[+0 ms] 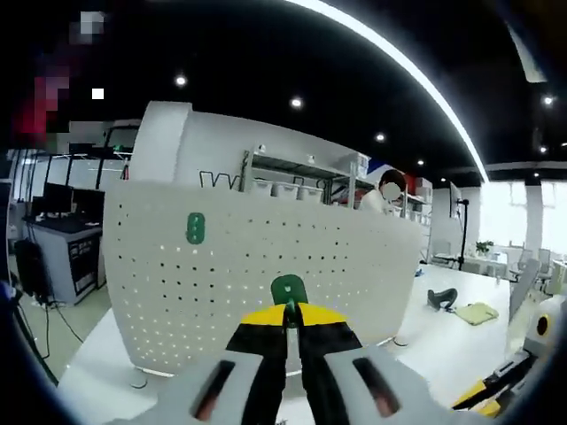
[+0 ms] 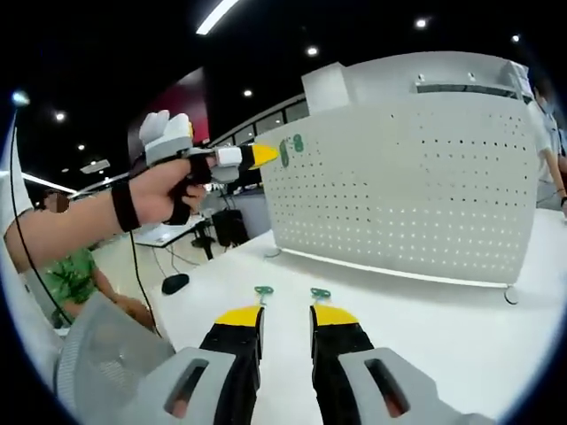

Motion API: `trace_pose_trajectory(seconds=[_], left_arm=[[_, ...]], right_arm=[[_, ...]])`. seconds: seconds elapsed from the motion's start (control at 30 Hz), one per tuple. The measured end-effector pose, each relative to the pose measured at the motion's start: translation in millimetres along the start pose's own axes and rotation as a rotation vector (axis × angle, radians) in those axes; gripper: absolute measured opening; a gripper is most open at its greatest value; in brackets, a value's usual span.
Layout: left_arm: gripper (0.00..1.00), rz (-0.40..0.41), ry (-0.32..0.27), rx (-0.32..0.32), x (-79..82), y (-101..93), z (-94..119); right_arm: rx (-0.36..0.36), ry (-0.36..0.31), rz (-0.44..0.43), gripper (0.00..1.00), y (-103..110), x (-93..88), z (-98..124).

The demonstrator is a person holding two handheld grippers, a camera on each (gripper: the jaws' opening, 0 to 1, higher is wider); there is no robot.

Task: Insert the hook assembly into the mounting plate slot until the hook locks in place.

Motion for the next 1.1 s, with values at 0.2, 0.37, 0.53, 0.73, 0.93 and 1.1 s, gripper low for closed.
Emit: trace_pose_trajectory(seconds=[0.2, 0.37, 0.53, 0.73, 0.93, 1.1], left_arm=[[0.03, -0.050, -0.002, 0.074, 6.2, 4.5, -11], [0.03, -0.092, 0.003, 0.088, 6.8, 4.7, -20], [0.03, -0.123, -0.015, 0.112, 12.9, 7.5, -30], [0.03, -0.150, -0.026, 0.137, 19.4, 10.9, -44], [0.03, -0.189, -0.036, 0.165, 21.8, 13.9, -54], [0.03, -0.206, -0.040, 0.172, 22.5, 15.6, -65]], right_arm=[[-0.014, -0.002, 0.013, 0.20, 2, 1.7, 1], [-0.016, 0.007, 0.005, 0.22, 5, 0.8, -1], [-0.025, 0.018, 0.001, 0.22, 5, 0.9, 1], [-0.054, 0.008, 0.014, 0.24, 3, 5.7, 7], [-0.084, 0.011, 0.005, 0.24, 0, 3.7, 14], [-0.102, 0.016, 0.007, 0.24, -2, 3.5, 18]])
Point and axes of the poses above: the point that each gripper's makers call its tool centre point, and the gripper's own axes: z roughly backward along the fingers, y roughly to its left, x roughly out of its top, the point moved 8 cm from there along z, roughly backward along the fingers, and after that the axes turned 15 degrees about x, right-handed, at the moved point
